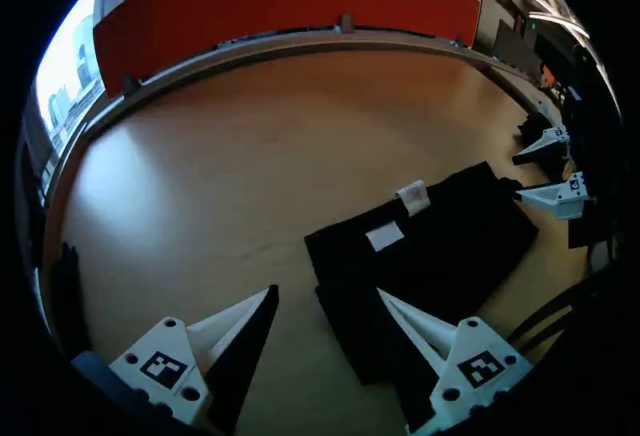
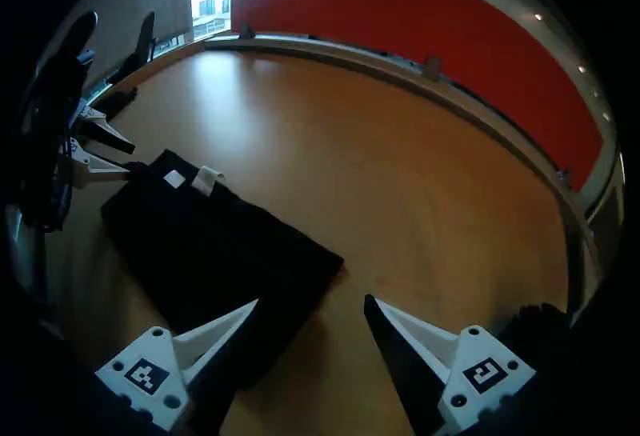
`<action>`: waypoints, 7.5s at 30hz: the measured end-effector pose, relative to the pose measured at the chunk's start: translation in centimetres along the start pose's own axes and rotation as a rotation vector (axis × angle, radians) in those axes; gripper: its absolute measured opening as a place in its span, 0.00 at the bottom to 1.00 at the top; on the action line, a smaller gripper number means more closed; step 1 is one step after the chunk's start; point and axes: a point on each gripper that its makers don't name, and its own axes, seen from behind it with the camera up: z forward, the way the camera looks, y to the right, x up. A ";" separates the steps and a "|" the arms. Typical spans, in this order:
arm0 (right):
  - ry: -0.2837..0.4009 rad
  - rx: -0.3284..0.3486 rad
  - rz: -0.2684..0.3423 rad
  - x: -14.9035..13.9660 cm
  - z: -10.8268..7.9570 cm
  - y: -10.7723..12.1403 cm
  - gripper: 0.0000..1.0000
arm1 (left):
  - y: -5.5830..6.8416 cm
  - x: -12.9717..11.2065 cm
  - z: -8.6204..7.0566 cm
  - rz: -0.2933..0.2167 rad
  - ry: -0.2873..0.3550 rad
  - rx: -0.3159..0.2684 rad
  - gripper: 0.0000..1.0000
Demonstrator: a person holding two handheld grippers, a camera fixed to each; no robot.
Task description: Fold towel
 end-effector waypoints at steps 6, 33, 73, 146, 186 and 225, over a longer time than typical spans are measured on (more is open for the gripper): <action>0.014 -0.016 -0.005 0.7 0.0 0.8 0.97 | -0.5 0.9 -0.2 0.004 0.017 0.017 0.89; 0.060 -0.012 0.054 0.0 -3.6 -0.2 0.97 | -0.4 -0.2 -3.5 -0.034 0.045 0.027 0.95; 0.052 0.072 -0.017 -2.9 -6.2 -4.2 0.97 | -2.8 -7.8 -10.1 -0.182 0.042 0.124 0.95; 0.088 0.118 -0.206 2.0 -8.2 -4.1 0.14 | -3.9 -11.6 -14.8 -0.316 0.066 0.188 0.95; 0.175 0.209 -0.376 8.9 -8.2 -10.4 0.10 | -3.2 -10.0 -16.6 -0.319 0.116 0.176 0.94; 0.046 0.375 -0.408 5.1 -3.6 -18.0 0.07 | -4.7 -10.2 -19.4 -0.354 0.154 0.214 0.94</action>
